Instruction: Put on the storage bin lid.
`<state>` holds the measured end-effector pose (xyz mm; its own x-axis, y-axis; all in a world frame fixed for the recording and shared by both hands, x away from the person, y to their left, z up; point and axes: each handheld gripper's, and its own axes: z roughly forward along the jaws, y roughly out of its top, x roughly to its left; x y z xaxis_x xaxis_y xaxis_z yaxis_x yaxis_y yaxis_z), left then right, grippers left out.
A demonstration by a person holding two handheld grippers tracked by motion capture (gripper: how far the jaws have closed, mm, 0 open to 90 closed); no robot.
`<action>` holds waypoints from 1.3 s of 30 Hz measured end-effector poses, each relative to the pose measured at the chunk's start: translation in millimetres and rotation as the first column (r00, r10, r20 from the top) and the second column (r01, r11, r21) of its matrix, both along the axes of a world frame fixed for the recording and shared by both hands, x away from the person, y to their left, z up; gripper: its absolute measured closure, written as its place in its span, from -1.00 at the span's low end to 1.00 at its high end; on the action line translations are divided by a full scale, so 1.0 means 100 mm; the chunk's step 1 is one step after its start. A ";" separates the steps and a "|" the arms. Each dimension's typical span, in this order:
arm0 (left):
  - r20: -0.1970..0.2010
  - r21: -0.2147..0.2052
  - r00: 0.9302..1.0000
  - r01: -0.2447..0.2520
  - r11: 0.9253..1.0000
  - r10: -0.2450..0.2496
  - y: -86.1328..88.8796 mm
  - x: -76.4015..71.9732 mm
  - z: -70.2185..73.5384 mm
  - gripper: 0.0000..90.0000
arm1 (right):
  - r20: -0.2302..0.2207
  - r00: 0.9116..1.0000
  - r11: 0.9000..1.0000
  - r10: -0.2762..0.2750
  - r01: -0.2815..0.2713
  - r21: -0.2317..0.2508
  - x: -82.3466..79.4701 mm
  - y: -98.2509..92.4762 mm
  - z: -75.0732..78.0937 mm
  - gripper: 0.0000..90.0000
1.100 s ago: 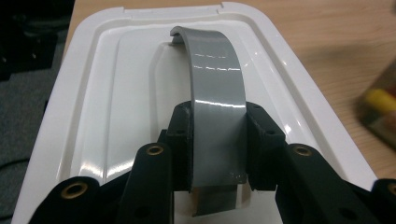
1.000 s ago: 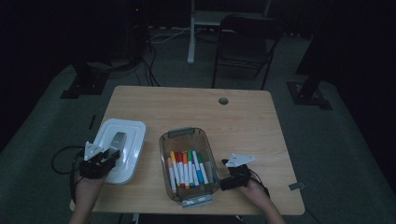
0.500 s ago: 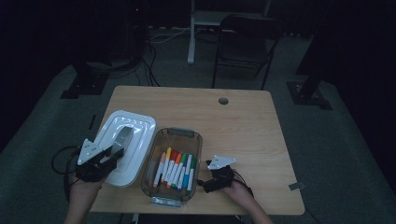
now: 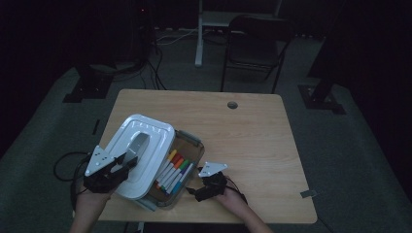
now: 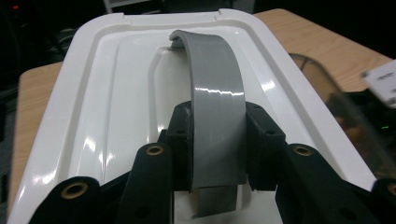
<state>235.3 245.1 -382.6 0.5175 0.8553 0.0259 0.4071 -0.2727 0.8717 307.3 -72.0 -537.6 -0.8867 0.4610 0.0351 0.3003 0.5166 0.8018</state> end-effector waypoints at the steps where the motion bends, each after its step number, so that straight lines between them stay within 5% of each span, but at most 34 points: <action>1: -0.001 0.001 1.000 0.009 1.000 -0.009 -0.02 0.00 0.00 0.52 | 0.003 1.000 1.000 0.002 -0.002 -0.004 0.00 0.02 0.00 -0.73; 7: -0.018 -0.020 0.996 0.083 0.996 -0.083 -0.17 0.02 -0.02 0.52 | 0.031 0.999 1.000 -0.018 0.018 -0.015 0.01 -0.05 0.03 -0.73; 15: -0.046 -0.011 0.988 0.148 0.989 -0.148 -0.39 0.07 -0.11 0.52 | 0.052 0.991 0.991 -0.123 0.125 -0.038 0.07 -0.53 0.07 -0.73; 21: -0.086 0.012 0.981 0.175 0.984 -0.173 -0.51 0.15 -0.21 0.52 | 0.044 0.963 0.964 -0.266 0.266 0.007 0.14 -1.01 0.12 -0.72; 27: -0.119 0.017 0.978 0.172 0.985 -0.169 -0.51 0.24 -0.32 0.52 | 0.033 0.944 0.944 -0.329 0.328 0.016 0.13 -1.29 0.12 -0.72; 33: -0.140 0.000 0.972 0.190 0.982 -0.188 -0.54 0.27 -0.37 0.51 | 0.019 0.944 0.944 -0.330 0.330 0.004 0.13 -1.30 0.07 -0.72; 39: -0.125 0.002 0.975 0.186 0.983 -0.184 -0.56 0.24 -0.41 0.51 | 0.016 0.951 0.951 -0.308 0.308 -0.009 0.13 -1.23 0.04 -0.72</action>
<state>259.3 189.6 -423.9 0.6665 0.7446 -0.0375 0.4532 -0.3647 0.8134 320.1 -194.8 -534.0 -0.7019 0.7121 0.0169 0.4351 0.4098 0.8017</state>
